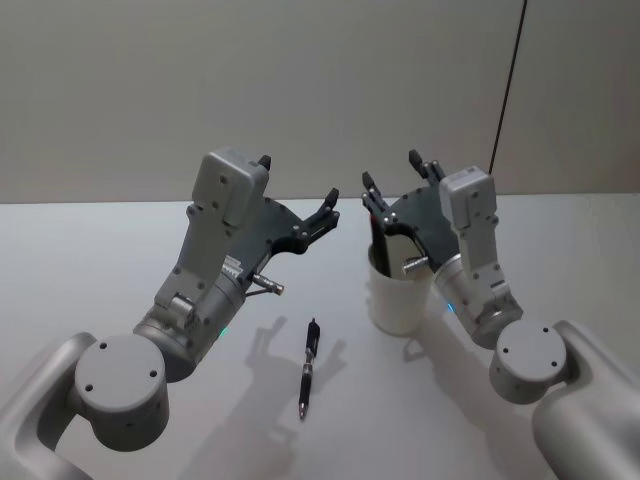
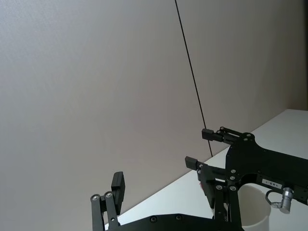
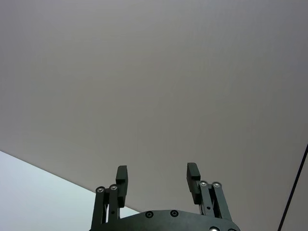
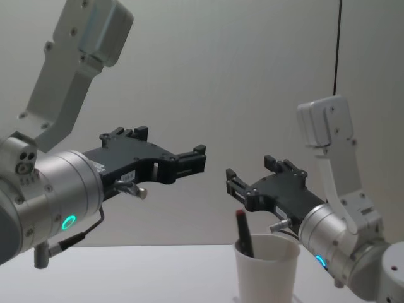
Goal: Place the pen into the pen holder.
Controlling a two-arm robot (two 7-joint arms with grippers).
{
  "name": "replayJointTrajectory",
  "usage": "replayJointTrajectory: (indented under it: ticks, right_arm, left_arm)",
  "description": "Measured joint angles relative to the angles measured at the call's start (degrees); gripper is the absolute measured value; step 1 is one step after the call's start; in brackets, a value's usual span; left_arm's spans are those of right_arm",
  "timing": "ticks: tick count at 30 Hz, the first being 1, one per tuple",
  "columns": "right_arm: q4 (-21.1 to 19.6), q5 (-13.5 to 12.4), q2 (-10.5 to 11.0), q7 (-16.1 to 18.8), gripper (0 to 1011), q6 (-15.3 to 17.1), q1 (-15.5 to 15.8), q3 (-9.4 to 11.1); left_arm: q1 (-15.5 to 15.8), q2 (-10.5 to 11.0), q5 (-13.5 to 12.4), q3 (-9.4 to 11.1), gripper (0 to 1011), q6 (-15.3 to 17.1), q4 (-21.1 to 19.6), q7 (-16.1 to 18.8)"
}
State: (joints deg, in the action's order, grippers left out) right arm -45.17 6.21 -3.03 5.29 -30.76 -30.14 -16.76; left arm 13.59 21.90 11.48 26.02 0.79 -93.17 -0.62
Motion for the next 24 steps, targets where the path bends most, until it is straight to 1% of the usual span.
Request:
replayJointTrajectory:
  ticks: [1,5,7,9,10,14,17,20,21,22,23,24]
  right_arm:
    - [0.1,-0.1,0.0,0.1,783,-0.1,0.0,0.0]
    - [0.2,-0.3,0.0,0.2,872,-0.3,0.0,0.1]
    - [0.2,-0.4,0.0,0.2,942,-0.4,0.0,0.1]
    - [0.2,-0.5,0.0,0.3,957,-0.4,0.0,0.1]
    - [0.1,-0.6,0.0,0.3,999,-0.5,0.0,0.2]
    - [-0.9,-1.1,0.1,0.5,1001,-0.4,0.5,0.3]
    - [-2.6,-1.6,0.4,0.6,1001,-0.1,1.3,0.4]
    - [-5.0,-2.4,0.8,0.6,1001,0.7,2.4,0.6]
    - [-6.5,-3.0,1.0,0.6,1001,1.3,3.0,0.7]
    - [-6.5,-3.0,1.0,0.6,1001,1.3,3.0,0.7]
    - [-8.2,-3.5,1.3,0.6,1001,1.8,3.9,0.8]
    - [-9.0,-3.7,1.4,0.6,1001,2.1,4.2,0.9]
  left_arm:
    - [0.0,0.0,0.0,0.0,1004,0.0,0.0,0.0]
    - [0.0,0.0,0.0,0.0,1004,0.0,0.0,0.0]
    - [0.0,0.0,0.0,0.0,1004,0.0,0.0,0.0]
    - [0.0,0.0,0.0,0.0,1004,0.0,0.0,0.0]
    - [0.0,0.0,0.0,0.0,1004,0.0,0.0,0.0]
    - [0.0,0.0,0.0,0.0,1004,0.0,0.0,0.0]
    - [0.0,0.0,0.0,0.0,1004,0.0,0.0,0.0]
    - [0.0,0.0,0.0,0.0,1004,0.0,0.0,0.0]
    - [0.0,0.0,0.0,0.0,1004,0.0,0.0,0.0]
    - [0.0,0.0,0.0,0.0,1004,0.0,0.0,0.0]
    - [0.0,0.0,0.0,0.0,1004,0.0,0.0,0.0]
    - [0.0,0.0,0.0,0.0,1004,0.0,0.0,0.0]
